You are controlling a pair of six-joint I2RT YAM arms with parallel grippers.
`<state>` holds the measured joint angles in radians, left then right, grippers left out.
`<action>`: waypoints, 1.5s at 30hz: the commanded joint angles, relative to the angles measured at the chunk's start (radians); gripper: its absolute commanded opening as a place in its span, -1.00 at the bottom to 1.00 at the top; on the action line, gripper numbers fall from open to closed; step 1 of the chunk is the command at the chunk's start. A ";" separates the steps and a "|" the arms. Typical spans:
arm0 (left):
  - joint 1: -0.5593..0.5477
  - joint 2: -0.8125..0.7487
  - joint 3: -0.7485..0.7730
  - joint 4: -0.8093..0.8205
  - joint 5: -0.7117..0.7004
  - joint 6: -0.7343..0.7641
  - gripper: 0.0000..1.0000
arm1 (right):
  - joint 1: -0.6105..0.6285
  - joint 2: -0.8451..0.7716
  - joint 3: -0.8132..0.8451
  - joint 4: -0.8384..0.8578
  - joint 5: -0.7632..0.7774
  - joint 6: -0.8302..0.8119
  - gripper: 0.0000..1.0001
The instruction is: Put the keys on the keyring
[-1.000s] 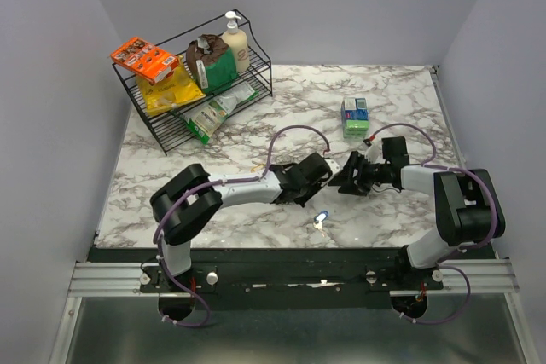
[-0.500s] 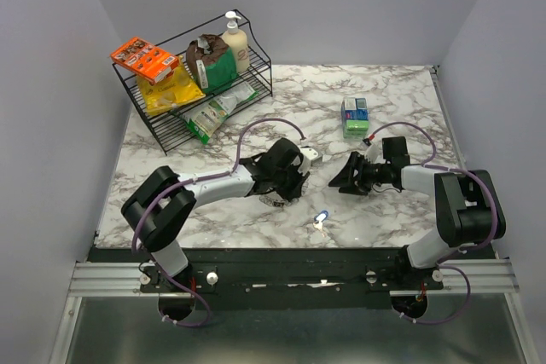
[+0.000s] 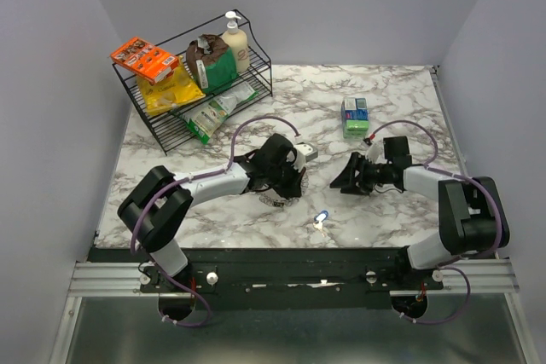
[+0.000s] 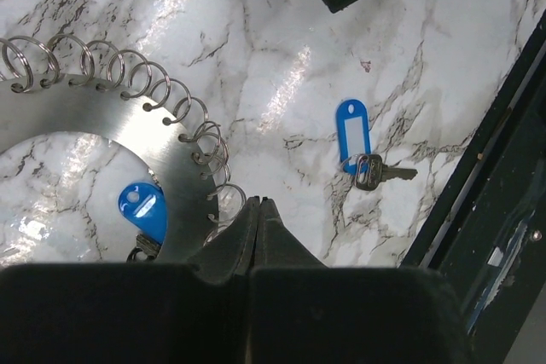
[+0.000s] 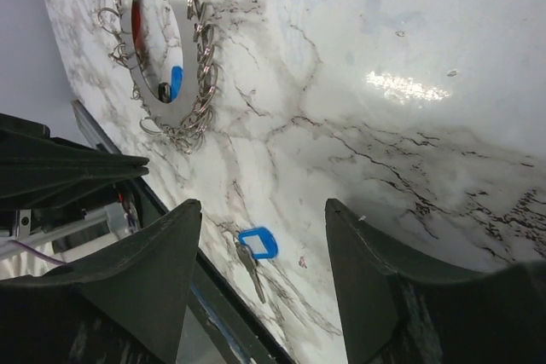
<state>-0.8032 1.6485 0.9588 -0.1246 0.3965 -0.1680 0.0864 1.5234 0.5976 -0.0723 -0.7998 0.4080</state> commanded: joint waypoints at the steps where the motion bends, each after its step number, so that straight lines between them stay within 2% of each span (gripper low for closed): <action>1: -0.001 -0.010 0.015 -0.014 -0.077 -0.019 -0.68 | 0.018 -0.048 0.028 -0.066 0.062 -0.043 0.37; 3: -0.001 -0.010 0.018 -0.010 -0.094 -0.024 -0.47 | 0.036 -0.054 0.034 -0.083 0.077 -0.051 0.37; 4: -0.001 -0.010 0.020 -0.013 -0.100 -0.024 -0.31 | 0.045 -0.057 0.039 -0.089 0.097 -0.054 0.37; 7: -0.001 -0.015 0.024 -0.029 -0.108 -0.016 -0.08 | 0.094 -0.066 0.057 -0.115 0.160 -0.070 0.37; 9: -0.001 -0.024 0.018 -0.038 -0.136 -0.018 -0.01 | 0.156 -0.069 0.086 -0.144 0.203 -0.092 0.37; 11: 0.004 -0.048 0.005 -0.040 -0.151 -0.030 0.15 | 0.229 -0.074 0.108 -0.170 0.281 -0.103 0.37; 14: 0.050 -0.094 -0.015 -0.040 -0.145 -0.085 0.27 | 0.314 -0.075 0.149 -0.199 0.384 -0.121 0.37; 18: 0.149 -0.165 -0.055 -0.026 -0.079 -0.168 0.36 | 0.407 -0.075 0.183 -0.213 0.493 -0.146 0.37; 22: 0.304 -0.251 -0.110 0.044 0.080 -0.270 0.48 | 0.513 -0.060 0.214 -0.221 0.611 -0.169 0.26; 27: 0.424 -0.306 -0.178 0.120 0.218 -0.366 0.57 | 0.657 -0.017 0.254 -0.224 0.726 -0.205 0.20; 30: 0.464 -0.328 -0.201 0.141 0.238 -0.373 0.71 | 0.733 -0.006 0.263 -0.209 0.795 -0.228 0.15; 34: 0.481 -0.328 -0.216 0.137 0.258 -0.367 0.79 | 0.791 0.003 0.263 -0.181 0.863 -0.239 0.10; 45: 0.483 -0.325 -0.259 0.164 0.268 -0.373 0.82 | 0.834 0.079 0.301 -0.150 0.921 -0.251 -0.06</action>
<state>-0.3264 1.3407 0.7189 0.0074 0.6281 -0.5308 0.8997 1.5742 0.8661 -0.2535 0.0685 0.1776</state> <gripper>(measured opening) 0.911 0.478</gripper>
